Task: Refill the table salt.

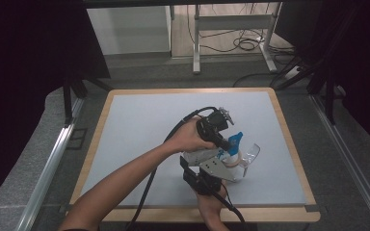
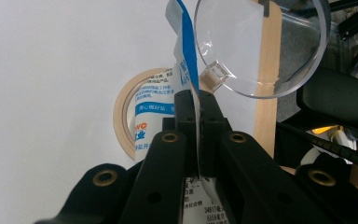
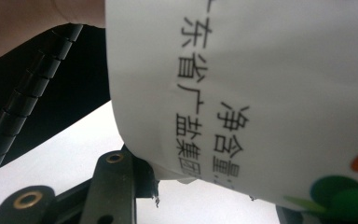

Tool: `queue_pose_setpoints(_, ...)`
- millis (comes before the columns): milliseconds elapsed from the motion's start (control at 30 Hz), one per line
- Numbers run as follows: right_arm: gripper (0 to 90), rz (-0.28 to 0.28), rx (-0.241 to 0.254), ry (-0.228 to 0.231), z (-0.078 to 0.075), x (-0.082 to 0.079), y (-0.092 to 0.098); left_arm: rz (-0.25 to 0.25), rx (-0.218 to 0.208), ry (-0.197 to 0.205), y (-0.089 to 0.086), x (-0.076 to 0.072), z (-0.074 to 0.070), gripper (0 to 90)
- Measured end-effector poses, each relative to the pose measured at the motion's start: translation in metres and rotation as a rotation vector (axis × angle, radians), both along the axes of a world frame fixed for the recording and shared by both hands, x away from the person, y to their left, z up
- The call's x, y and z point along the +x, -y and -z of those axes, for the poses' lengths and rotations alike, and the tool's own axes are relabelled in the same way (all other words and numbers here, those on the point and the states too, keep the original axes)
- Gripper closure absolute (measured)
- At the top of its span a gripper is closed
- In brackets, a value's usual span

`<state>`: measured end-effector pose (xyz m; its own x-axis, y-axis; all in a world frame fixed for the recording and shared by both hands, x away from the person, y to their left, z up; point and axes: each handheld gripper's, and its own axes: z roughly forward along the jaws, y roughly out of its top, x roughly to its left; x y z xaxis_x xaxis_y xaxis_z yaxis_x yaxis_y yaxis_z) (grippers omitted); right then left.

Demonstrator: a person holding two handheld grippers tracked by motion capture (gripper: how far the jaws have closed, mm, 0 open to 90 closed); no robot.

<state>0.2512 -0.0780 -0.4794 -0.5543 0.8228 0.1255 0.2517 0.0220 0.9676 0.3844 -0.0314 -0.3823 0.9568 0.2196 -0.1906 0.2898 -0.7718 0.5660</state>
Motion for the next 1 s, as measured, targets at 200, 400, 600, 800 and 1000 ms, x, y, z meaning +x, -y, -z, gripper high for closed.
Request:
queue_pose_setpoints(200,55.2,-0.003,0.001,0.0,-0.0002,0.0002,-0.0003,0.001,0.001,-0.002,-0.0007,0.0004,0.0003,90.0)
queue_pose_setpoints(400,55.3,-0.006,0.001,-0.006,0.0007,-0.0002,-0.0014,-0.004,-0.006,-0.011,-0.0021,0.0009,0.0031,90.0)
queue_pose_setpoints(600,55.3,-0.006,0.001,-0.003,0.0009,0.0002,-0.0018,-0.004,-0.007,-0.009,-0.0024,0.001,0.003,90.0)
queue_pose_setpoints(800,55.3,-0.008,0.0,-0.004,0.0009,0.0004,-0.0014,-0.005,-0.007,-0.005,-0.0025,0.0012,0.0028,90.0)
queue_pose_setpoints(1000,55.3,-0.009,-0.001,-0.002,0.0008,0.0007,-0.0013,-0.003,-0.002,-0.003,-0.0029,0.0016,0.0024,90.0)
